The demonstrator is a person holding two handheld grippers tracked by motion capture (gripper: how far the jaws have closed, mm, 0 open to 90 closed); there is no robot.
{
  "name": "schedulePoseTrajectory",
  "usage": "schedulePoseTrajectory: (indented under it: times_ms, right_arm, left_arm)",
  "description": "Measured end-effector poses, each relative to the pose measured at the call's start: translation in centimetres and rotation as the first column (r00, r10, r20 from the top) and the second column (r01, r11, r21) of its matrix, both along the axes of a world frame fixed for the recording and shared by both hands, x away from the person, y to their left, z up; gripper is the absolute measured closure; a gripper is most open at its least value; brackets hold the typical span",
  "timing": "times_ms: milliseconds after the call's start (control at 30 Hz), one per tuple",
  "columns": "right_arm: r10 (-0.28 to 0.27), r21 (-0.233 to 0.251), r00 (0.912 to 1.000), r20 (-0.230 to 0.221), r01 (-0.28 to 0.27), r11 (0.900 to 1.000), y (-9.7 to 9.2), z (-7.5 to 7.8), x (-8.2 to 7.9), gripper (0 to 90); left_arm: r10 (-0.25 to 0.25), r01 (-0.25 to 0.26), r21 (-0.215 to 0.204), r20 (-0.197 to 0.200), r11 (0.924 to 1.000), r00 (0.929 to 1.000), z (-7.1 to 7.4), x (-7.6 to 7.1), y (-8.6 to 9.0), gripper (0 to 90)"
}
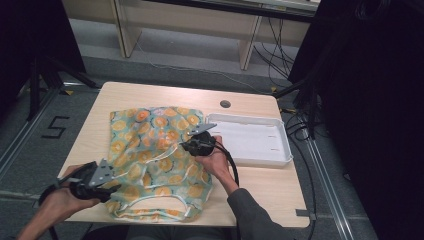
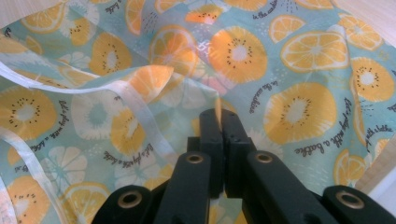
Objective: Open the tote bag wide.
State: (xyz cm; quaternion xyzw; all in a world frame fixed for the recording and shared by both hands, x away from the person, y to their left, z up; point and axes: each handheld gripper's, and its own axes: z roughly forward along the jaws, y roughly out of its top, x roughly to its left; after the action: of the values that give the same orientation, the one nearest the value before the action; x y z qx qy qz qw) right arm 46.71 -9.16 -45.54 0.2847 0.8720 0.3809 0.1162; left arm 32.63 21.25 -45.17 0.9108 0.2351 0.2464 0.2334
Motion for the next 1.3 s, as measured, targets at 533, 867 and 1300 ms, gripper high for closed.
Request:
schedulePoseTrajectory:
  times_ms: [533, 867, 1300]
  right_arm:
    - [0.059, 0.013, 0.998, 0.024, -0.059, 0.9981, -2.7, 4.6, -4.4, 46.7]
    - [0.237, -0.046, 0.9712, -0.025, -0.238, 0.9702, 0.1, 0.9, -7.8, 36.9]
    - [0.241, -0.182, 0.9687, 0.059, -0.227, 0.9567, 0.0, 1.7, -8.1, 90.0]
  left_arm:
    - [-0.01, -0.002, -0.233, -0.052, 0.9725, 0.9986, 3.9, 5.5, 0.8, 89.4]
    - [0.032, -0.05, -0.32, -0.062, 0.9459, 0.9976, 5.8, 6.9, 1.7, 89.3]
    - [0.06, -0.086, -0.313, -0.092, 0.9458, 0.9939, 4.8, 6.5, 3.8, 89.0]
